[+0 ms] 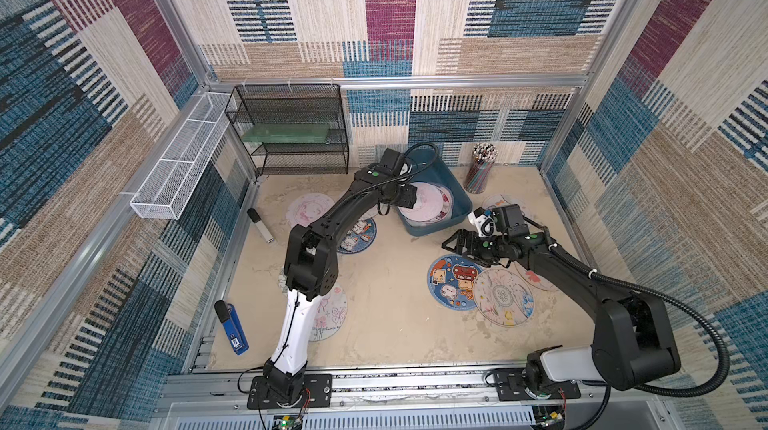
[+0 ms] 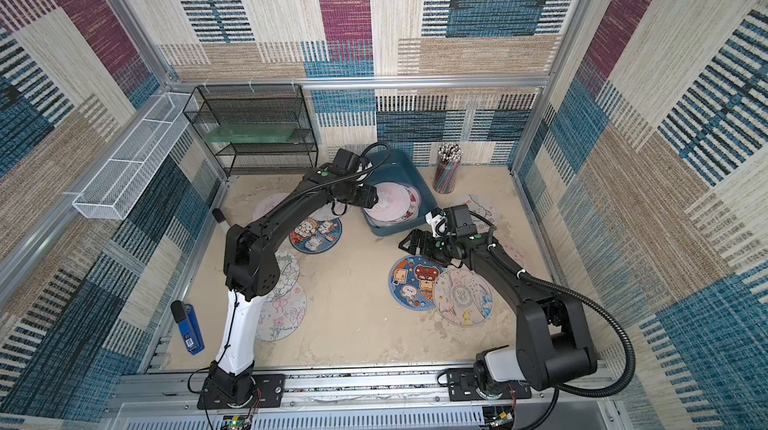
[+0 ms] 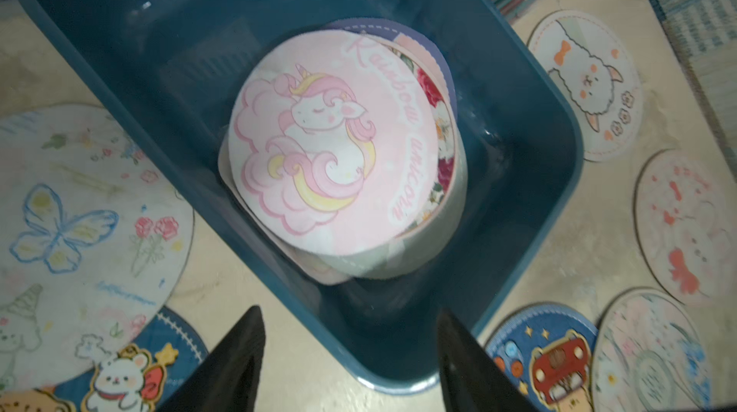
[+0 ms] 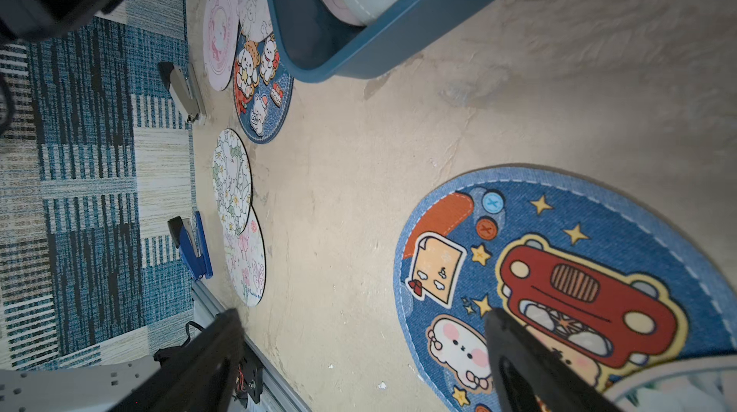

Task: Put the coasters into the storage box
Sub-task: Place the coaster in the storage box, then move the coaster to the center of the board.

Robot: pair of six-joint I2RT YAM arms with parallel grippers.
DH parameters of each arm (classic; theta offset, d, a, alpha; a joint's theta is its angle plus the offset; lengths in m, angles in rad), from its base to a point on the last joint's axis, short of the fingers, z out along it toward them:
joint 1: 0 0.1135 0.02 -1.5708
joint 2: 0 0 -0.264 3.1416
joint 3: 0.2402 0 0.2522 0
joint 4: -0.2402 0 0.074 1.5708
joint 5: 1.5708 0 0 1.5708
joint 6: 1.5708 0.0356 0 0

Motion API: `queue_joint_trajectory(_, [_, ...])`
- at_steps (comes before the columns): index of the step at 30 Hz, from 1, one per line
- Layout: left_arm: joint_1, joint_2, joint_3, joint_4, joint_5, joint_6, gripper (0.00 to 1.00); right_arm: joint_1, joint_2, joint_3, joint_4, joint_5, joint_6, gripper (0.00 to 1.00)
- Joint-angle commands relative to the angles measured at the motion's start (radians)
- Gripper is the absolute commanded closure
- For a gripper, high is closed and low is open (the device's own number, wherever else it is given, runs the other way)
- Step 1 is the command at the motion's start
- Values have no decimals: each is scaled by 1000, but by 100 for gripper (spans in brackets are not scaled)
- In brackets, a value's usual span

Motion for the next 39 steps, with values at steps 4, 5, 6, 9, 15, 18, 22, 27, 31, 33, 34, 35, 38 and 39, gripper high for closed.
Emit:
queue_joint_trajectory(4, [-1, -188, -272, 154, 104, -112, 33, -9, 17, -2, -31, 36, -37, 2])
queue_joint_trajectory(5, [-4, -218, -314, 165, 112, -122, 33, -11, 20, -1, -41, 46, -43, 2])
queue_joint_trajectory(6, [-6, -245, -354, 173, 120, -130, 33, -17, 25, 0, -51, 61, -46, 1])
queue_joint_trajectory(9, [-14, -319, -455, 190, 134, -149, 33, -38, 43, 14, -89, 118, -67, 1])
queue_joint_trajectory(15, [-29, -432, -648, 242, 193, -215, 33, -57, 130, 63, -154, 238, -125, 3])
queue_joint_trajectory(18, [-37, -474, -728, 260, 197, -233, 32, -64, 175, 91, -171, 298, -153, 3])
queue_joint_trajectory(22, [-38, -521, -821, 296, 217, -265, 31, -62, 242, 130, -198, 370, -183, 3])
queue_joint_trajectory(27, [-42, -540, -889, 323, 245, -284, 30, -53, 285, 140, -196, 419, -201, 3])
queue_joint_trajectory(31, [-43, -549, -919, 335, 249, -289, 28, -35, 312, 135, -190, 423, -209, 3])
queue_joint_trajectory(33, [-43, -551, -929, 338, 249, -292, 25, -19, 323, 127, -185, 418, -209, 3])
queue_joint_trajectory(34, [-43, -552, -933, 339, 249, -292, 24, -14, 329, 123, -185, 413, -209, 3])
queue_joint_trajectory(35, [-43, -553, -935, 342, 250, -292, 24, -8, 330, 120, -184, 406, -207, 3])
queue_joint_trajectory(38, [-43, -550, -941, 345, 253, -293, 24, 13, 327, 109, -188, 388, -201, 3])
queue_joint_trajectory(39, [-43, -550, -943, 345, 253, -292, 24, 22, 325, 106, -194, 382, -197, 3])
